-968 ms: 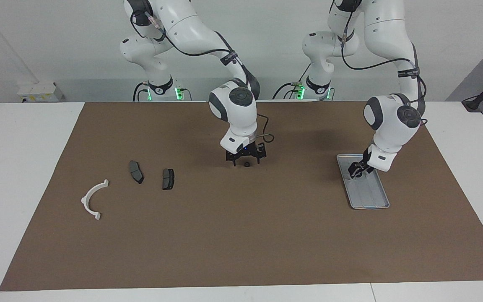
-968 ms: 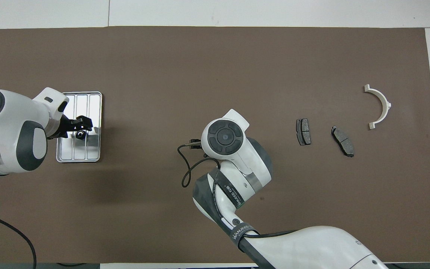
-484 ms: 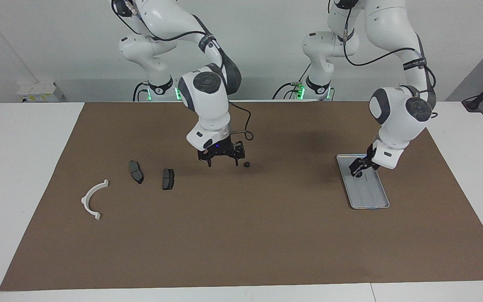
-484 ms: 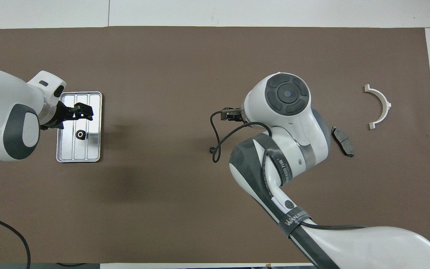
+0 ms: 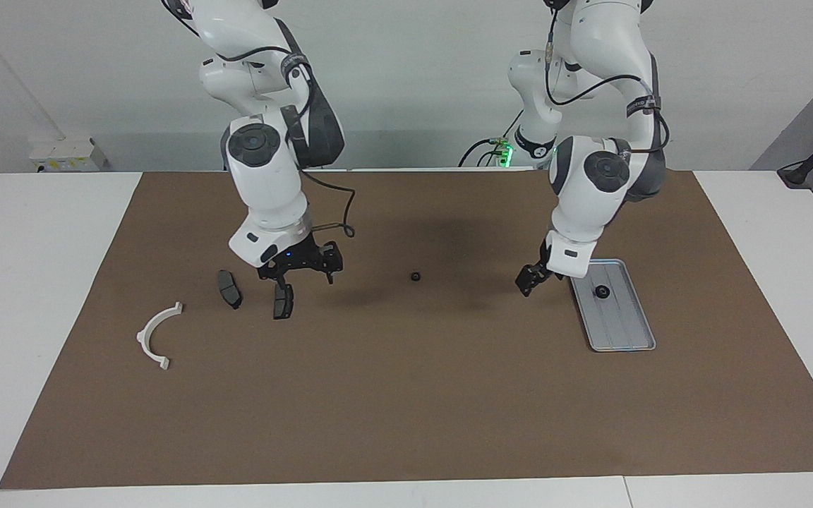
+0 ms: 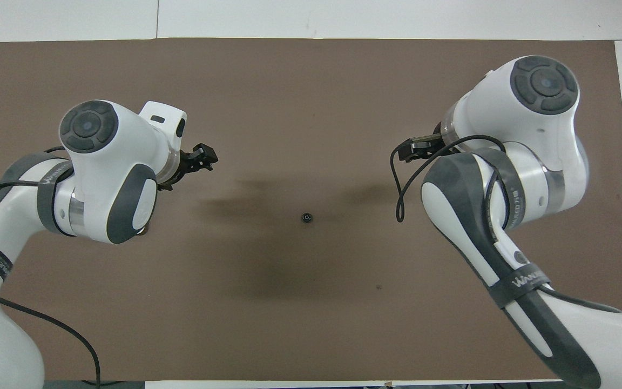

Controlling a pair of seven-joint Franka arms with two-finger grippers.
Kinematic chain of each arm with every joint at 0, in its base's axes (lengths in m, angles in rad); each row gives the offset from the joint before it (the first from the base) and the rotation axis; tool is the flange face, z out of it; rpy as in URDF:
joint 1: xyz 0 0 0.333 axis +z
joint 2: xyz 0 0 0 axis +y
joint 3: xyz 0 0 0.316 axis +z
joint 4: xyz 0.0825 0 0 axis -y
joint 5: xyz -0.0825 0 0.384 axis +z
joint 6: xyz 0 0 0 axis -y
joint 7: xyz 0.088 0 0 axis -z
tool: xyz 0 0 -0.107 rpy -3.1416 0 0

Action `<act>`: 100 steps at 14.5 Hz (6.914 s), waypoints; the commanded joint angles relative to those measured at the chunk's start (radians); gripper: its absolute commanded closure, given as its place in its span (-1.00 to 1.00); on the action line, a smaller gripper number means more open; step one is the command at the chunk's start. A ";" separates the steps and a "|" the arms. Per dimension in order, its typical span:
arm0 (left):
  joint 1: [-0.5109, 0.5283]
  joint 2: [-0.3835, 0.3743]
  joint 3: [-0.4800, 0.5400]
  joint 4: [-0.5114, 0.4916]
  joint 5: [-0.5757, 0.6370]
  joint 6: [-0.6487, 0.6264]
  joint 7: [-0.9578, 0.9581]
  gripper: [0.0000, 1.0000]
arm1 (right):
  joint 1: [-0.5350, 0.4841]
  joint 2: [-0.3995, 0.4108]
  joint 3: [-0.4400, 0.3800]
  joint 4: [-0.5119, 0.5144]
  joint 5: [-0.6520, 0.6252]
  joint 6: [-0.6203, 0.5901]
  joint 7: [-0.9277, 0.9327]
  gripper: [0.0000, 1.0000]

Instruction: Pick bearing gear from pile to tray

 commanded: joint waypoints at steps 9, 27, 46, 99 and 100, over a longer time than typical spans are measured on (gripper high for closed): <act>-0.332 0.197 0.016 0.145 -0.006 0.045 -0.372 -1.00 | -0.190 -0.223 0.009 -0.013 -0.003 -0.267 -0.156 -1.00; -0.394 0.205 0.016 0.052 -0.004 0.143 -0.430 -0.69 | -0.242 -0.304 0.006 -0.007 -0.034 -0.286 -0.162 -1.00; -0.318 0.147 0.043 0.084 0.005 -0.031 -0.432 1.00 | -0.268 -0.300 -0.002 0.068 -0.037 -0.407 -0.182 -1.00; 0.366 -0.185 0.044 0.098 0.005 -0.412 0.472 -1.00 | -0.272 -0.289 0.001 0.074 -0.040 -0.410 -0.148 -1.00; 0.366 -0.212 0.044 0.093 0.005 -0.432 0.473 -1.00 | -0.272 -0.289 0.001 0.074 -0.040 -0.410 -0.148 -1.00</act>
